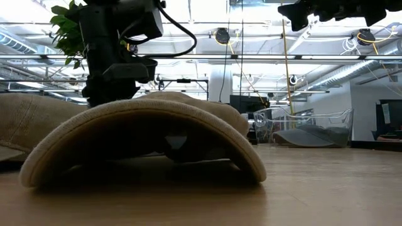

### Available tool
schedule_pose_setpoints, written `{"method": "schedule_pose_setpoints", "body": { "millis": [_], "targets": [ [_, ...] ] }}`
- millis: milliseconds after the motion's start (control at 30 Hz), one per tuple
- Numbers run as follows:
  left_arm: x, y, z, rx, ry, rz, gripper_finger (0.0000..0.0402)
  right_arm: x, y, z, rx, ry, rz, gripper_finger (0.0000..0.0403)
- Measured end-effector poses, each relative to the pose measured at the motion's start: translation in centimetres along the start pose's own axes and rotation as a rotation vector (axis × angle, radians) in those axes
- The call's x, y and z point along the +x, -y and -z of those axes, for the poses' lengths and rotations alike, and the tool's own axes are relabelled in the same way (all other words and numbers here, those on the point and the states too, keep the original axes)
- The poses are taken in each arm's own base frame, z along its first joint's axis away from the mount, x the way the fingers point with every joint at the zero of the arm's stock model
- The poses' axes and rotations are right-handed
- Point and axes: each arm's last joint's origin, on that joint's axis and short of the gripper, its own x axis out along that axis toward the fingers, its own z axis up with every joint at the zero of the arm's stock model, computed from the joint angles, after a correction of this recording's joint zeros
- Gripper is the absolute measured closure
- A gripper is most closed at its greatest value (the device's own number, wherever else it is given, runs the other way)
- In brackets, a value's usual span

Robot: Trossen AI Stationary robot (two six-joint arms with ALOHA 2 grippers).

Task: Pick & Place hat
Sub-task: Put the left blue cap into the right transparent bin

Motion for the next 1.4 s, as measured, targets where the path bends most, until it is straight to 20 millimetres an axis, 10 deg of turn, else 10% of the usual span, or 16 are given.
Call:
{"method": "schedule_pose_setpoints", "body": {
  "millis": [467, 1400],
  "targets": [
    [0.03, -0.02, 0.0, 0.034, 0.001, -0.002, 0.0391, -0.01, 0.0, 0.0, 0.0, 0.0, 0.001, 0.0144],
    [0.03, 0.05, -0.05, 0.062, 0.007, 0.005, 0.0363, 0.0, 0.01, 0.0, 0.0, 0.0, 0.001, 0.0147]
  ]
}}
